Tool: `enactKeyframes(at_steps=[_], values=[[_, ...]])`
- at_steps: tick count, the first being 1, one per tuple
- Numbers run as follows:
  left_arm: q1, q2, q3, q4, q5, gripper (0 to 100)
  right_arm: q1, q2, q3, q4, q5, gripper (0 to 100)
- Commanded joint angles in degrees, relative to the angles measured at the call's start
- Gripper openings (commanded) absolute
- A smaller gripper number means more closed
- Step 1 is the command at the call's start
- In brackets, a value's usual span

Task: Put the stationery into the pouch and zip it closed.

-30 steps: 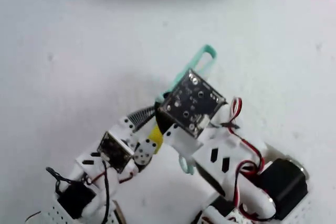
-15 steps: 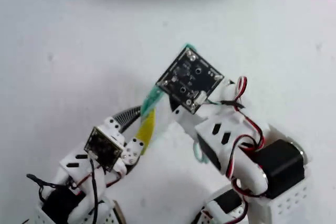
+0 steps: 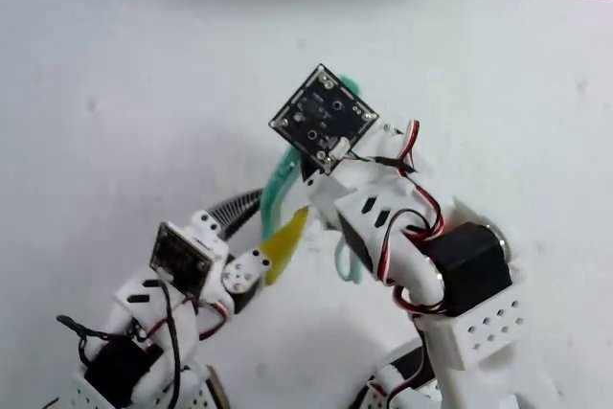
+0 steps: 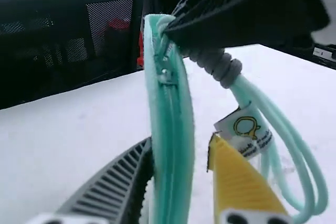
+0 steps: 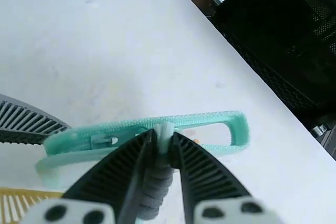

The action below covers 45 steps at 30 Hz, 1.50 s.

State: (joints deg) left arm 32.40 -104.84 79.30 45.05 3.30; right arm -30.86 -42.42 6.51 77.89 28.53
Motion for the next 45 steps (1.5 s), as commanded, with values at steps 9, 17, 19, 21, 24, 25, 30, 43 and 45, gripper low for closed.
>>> enactKeyframes(at_steps=[9, 17, 19, 21, 24, 25, 30, 43, 45], values=[[0.3, 0.1, -0.1, -4.0, 0.7, 18, -9.4, -0.2, 3.9, -0.7, 0.2, 1.7], [9.5, 0.1, 6.1, -9.0, -15.2, 3, -13.2, -0.3, 3.5, 0.0, 0.2, 1.7], [9.5, 0.0, 6.1, -9.1, -14.2, 2, -12.8, -0.3, 3.5, 0.0, 0.2, 1.7], [9.4, 0.0, 5.8, -9.1, -13.7, 2, -11.6, -0.3, 3.4, -0.4, 0.2, 1.7], [8.4, 0.0, 4.2, -7.3, -13.5, 2, -9.4, -0.3, 1.5, -0.4, 0.2, 1.7], [7.6, 0.0, 3.1, -6.2, -13.5, 2, -8.7, -0.3, 0.6, -0.4, 0.2, 1.7], [3.2, 0.0, -1.9, -1.1, -13.5, 2, -5.9, -0.3, -2.4, -0.1, 0.2, 1.7], [-0.7, 0.0, -2.5, -0.8, -13.5, 2, 0.0, -0.3, -2.0, 0.4, 0.4, 1.7], [-1.0, 0.0, -2.5, -0.8, -13.5, 2, -0.4, -0.3, -2.0, 1.8, 0.4, 1.7]])
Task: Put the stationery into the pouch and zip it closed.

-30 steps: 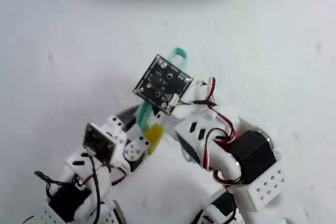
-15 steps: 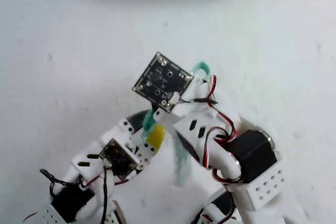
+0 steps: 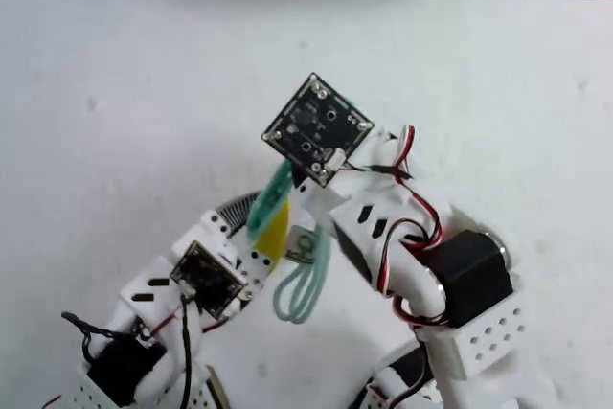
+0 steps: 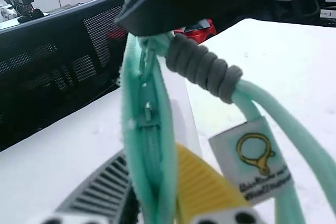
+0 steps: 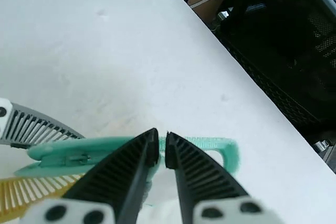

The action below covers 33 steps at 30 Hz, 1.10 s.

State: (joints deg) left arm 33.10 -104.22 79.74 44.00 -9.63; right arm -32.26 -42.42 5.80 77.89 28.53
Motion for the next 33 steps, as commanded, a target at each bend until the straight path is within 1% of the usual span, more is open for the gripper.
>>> enactKeyframes(at_steps=[1, 3, 5, 10, 14, 17, 19, 23, 25, 29, 33], values=[[-2.3, -0.6, -2.9, 0.3, -0.5, 2, 1.1, -0.3, -1.3, 2.5, 0.5, 1.7], [-3.6, -0.6, -2.9, 0.2, -0.5, 2, 1.7, -0.3, -1.3, 3.4, 0.6, 1.7], [-4.5, -0.6, -2.9, 0.2, -0.5, 2, 3.8, -0.3, -0.5, 3.3, 0.6, 1.7], [-4.5, -0.6, -2.9, 0.2, -0.5, 2, 8.8, -0.3, 5.7, -1.0, 0.7, 1.7], [-4.5, -0.6, -2.9, 0.2, -0.5, 2, 9.1, -0.6, 7.4, -1.0, -0.1, 1.7], [-4.5, -0.6, -2.7, 0.2, -0.5, 2, 5.9, -4.0, 7.4, 2.0, -2.6, 2.2], [-4.5, -0.6, -2.7, 0.2, -0.5, 2, 1.5, -8.0, 7.6, 5.1, -1.8, 5.2], [-4.1, -0.6, -2.6, 0.2, -0.5, 2, -5.7, -15.8, 9.4, 6.8, -2.7, 20.2], [-4.1, -0.6, -2.6, 0.2, -0.5, 2, -8.0, -17.3, 12.8, 5.9, -2.2, 25.0], [-4.1, -0.6, -2.6, 0.3, -0.5, 2, -9.1, -17.5, 20.8, -0.2, -2.4, 22.2], [-4.1, -0.6, -2.5, 0.4, -0.5, 2, -9.3, -17.3, 23.0, -5.6, -2.6, 20.8]])
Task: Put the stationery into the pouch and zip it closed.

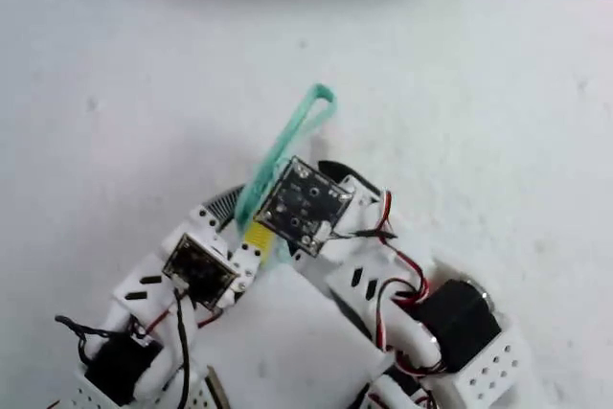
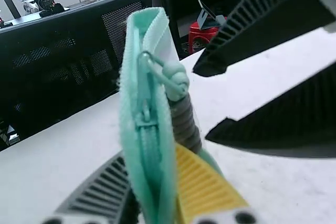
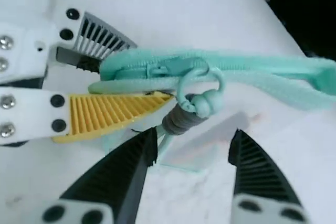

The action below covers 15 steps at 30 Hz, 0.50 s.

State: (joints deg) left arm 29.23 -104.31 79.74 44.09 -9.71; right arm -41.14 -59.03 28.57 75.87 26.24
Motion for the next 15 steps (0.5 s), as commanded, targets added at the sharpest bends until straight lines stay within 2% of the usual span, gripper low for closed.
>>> enactKeyframes(at_steps=[1, 15], values=[[-0.2, -0.5, -2.5, 0.6, -0.4, 2, -0.4, -0.7, 0.3, -4.1, -0.4, 20.7], [-0.2, -0.5, -2.6, 0.9, -0.4, 2, -0.4, -0.6, 4.5, -10.9, -0.4, 20.4]])
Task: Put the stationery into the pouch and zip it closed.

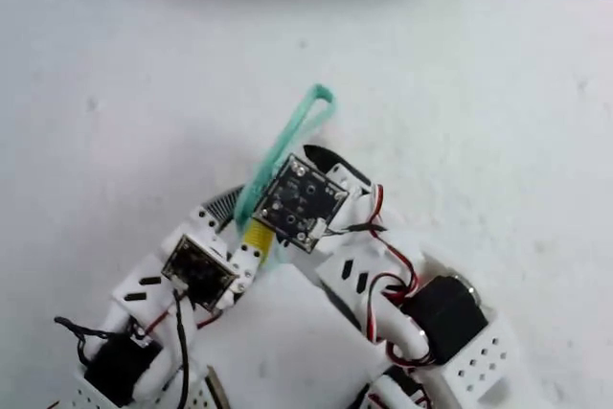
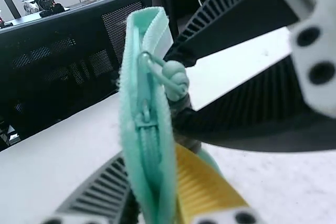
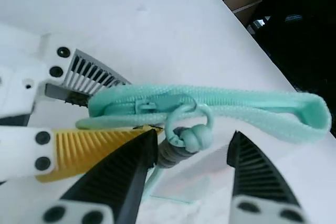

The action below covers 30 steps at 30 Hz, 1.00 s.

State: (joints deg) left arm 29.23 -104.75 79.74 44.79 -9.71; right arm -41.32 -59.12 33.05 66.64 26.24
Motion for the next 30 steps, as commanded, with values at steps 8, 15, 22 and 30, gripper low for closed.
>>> enactKeyframes(at_steps=[8, 15, 22, 30], values=[[-0.1, 0.0, -2.7, 0.2, -0.4, 2, -0.2, -0.3, 0.4, -4.4, -0.4, 1.5], [-0.1, 0.0, -2.8, 0.3, -0.4, 2, -0.2, 5.3, 0.3, -6.5, -0.4, 8.0], [-0.1, 0.0, -2.8, 0.3, -0.4, 2, 0.0, 4.4, -0.6, -6.4, -0.3, 1.9], [-0.1, 0.0, -2.8, 0.3, -0.4, 6, 6.5, -2.9, -4.2, -6.1, 0.0, 1.7]])
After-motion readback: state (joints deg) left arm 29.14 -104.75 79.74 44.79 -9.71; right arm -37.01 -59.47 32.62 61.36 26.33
